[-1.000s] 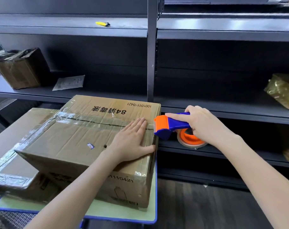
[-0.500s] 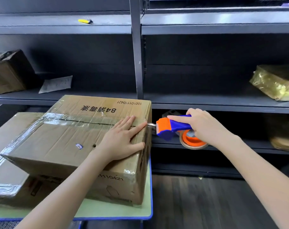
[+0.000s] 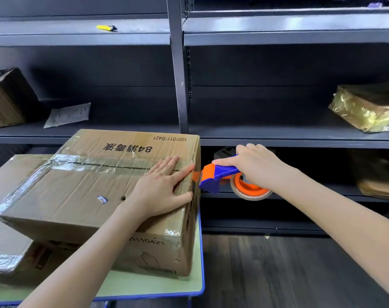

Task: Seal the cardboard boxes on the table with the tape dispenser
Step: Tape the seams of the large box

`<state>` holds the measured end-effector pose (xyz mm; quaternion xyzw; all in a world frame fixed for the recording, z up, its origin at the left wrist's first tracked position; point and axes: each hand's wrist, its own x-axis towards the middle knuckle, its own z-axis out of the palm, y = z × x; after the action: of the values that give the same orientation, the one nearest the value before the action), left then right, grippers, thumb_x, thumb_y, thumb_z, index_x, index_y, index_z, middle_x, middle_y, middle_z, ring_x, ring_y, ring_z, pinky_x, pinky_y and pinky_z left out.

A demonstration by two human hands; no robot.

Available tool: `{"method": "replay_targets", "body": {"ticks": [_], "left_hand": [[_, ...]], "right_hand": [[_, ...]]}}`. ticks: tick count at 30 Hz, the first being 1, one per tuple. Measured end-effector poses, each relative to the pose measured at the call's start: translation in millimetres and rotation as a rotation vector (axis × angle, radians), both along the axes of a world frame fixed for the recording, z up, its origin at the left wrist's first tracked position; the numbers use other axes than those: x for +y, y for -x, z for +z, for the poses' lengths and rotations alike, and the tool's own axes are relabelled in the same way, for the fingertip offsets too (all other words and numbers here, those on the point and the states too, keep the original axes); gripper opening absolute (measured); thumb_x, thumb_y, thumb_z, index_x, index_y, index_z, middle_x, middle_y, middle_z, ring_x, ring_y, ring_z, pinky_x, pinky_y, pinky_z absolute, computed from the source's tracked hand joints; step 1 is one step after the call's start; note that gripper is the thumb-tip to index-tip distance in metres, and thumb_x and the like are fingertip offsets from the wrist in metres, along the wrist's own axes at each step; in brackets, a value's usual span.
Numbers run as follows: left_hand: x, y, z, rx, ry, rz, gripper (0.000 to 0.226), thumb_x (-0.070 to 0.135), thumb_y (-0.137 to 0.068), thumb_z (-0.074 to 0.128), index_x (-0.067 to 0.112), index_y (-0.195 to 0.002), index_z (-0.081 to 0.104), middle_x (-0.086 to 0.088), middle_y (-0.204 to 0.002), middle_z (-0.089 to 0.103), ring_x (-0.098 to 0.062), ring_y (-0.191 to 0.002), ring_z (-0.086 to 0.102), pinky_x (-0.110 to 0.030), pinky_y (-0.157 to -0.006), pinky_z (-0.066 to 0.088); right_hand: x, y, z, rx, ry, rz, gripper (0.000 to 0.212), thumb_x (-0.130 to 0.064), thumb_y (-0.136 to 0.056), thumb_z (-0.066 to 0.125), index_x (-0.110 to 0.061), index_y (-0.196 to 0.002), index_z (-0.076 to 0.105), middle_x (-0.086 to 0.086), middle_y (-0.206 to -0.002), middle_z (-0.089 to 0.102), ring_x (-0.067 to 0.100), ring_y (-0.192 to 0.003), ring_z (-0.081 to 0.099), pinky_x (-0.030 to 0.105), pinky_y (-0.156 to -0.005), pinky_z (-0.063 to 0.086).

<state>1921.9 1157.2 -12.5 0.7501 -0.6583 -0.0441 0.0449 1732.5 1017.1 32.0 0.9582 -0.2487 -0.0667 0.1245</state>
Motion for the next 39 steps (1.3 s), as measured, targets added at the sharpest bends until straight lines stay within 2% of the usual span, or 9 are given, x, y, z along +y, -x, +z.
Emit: {"method": "replay_targets", "body": {"ticks": [9,13,19,23,27,31,35,37,39], "left_hand": [[1.4,4.3,7.2,-0.057,-0.02,0.008,0.089,0.075,-0.061,0.005,0.049,-0.146,0.005,-0.002,-0.159,0.003,-0.015,-0.146,0.002,-0.025,-0.115,0.008],[0.6,5.3,9.6,-0.082,-0.038,-0.01,0.069,0.064,-0.087,0.033,0.044,-0.148,0.007,-0.005,-0.159,0.003,-0.017,-0.146,0.001,-0.028,-0.115,0.01],[1.3,7.4,10.4,-0.125,-0.033,-0.017,0.067,0.06,-0.089,0.03,0.039,-0.149,0.009,-0.01,-0.158,0.005,-0.021,-0.146,0.004,-0.032,-0.116,0.012],[-7.0,2.0,5.3,-0.124,0.062,-0.255,0.072,0.055,-0.078,0.013,0.036,-0.145,0.029,0.004,-0.159,0.0,-0.016,-0.146,-0.006,-0.04,-0.119,-0.004],[-17.4,2.5,-0.5,-0.026,0.049,-0.348,0.07,0.048,-0.073,0.016,0.017,-0.119,0.058,0.002,-0.144,0.042,-0.013,-0.145,0.009,-0.036,-0.119,0.0],[-19.4,3.4,-5.3,-0.033,0.093,-0.352,0.066,0.049,-0.073,0.015,0.014,-0.108,0.058,0.001,-0.136,0.047,-0.013,-0.144,0.011,-0.035,-0.119,0.0],[-9.0,2.0,-4.8,-0.068,0.165,-0.267,0.074,0.059,-0.082,0.012,0.017,-0.132,0.047,0.004,-0.15,0.027,-0.009,-0.143,0.014,-0.033,-0.119,-0.002],[-6.6,4.4,-4.0,-0.064,0.149,-0.199,0.08,0.065,-0.079,0.007,0.019,-0.134,0.044,0.004,-0.147,0.029,-0.009,-0.137,0.028,-0.032,-0.119,0.004],[-8.2,5.3,-1.8,0.002,0.108,-0.176,0.082,0.068,-0.08,0.009,0.019,-0.137,0.041,0.004,-0.148,0.03,-0.009,-0.139,0.023,-0.031,-0.118,0.003]], "right_hand": [[2.1,-36.3,21.5,0.114,0.118,0.13,0.048,-0.027,-0.101,0.035,-0.049,-0.142,0.022,0.003,-0.095,0.036,0.026,-0.104,0.047,0.031,-0.079,0.03],[3.7,-44.5,27.7,0.151,0.135,0.114,0.045,-0.027,-0.102,0.033,-0.05,-0.14,0.028,0.006,-0.113,0.05,0.028,-0.108,0.049,0.032,-0.084,0.034],[3.5,-36.5,-21.1,0.334,0.093,-0.023,0.038,-0.034,-0.101,0.032,-0.045,-0.136,0.041,0.006,-0.128,0.052,0.028,-0.117,0.046,0.034,-0.09,0.034],[-0.9,-30.2,-32.5,0.139,0.0,-0.13,0.047,-0.025,-0.101,0.026,-0.049,-0.142,0.023,0.011,-0.127,0.047,0.032,-0.118,0.045,0.037,-0.093,0.036],[1.8,-30.3,-32.0,-0.013,0.024,-0.219,0.052,-0.025,-0.1,0.032,-0.046,-0.145,0.018,0.011,-0.121,0.047,0.031,-0.114,0.045,0.036,-0.091,0.035],[5.1,-27.1,-32.5,-0.084,-0.013,-0.319,0.066,-0.022,-0.093,0.044,-0.04,-0.148,0.012,0.013,-0.119,0.046,0.031,-0.111,0.044,0.036,-0.089,0.035],[12.7,-25.6,-30.3,-0.204,-0.052,-0.432,0.073,-0.034,-0.089,0.049,-0.024,-0.149,0.008,0.017,-0.124,0.044,0.032,-0.112,0.043,0.038,-0.089,0.036],[15.4,-26.4,-25.6,-0.307,-0.062,-0.51,0.078,-0.037,-0.088,0.049,-0.012,-0.149,0.008,0.018,-0.125,0.044,0.032,-0.112,0.044,0.039,-0.09,0.036],[17.8,-29.9,-18.7,-0.391,-0.057,-0.537,0.081,-0.038,-0.087,0.05,-0.005,-0.148,0.008,0.019,-0.125,0.044,0.031,-0.112,0.043,0.039,-0.091,0.036]]}}
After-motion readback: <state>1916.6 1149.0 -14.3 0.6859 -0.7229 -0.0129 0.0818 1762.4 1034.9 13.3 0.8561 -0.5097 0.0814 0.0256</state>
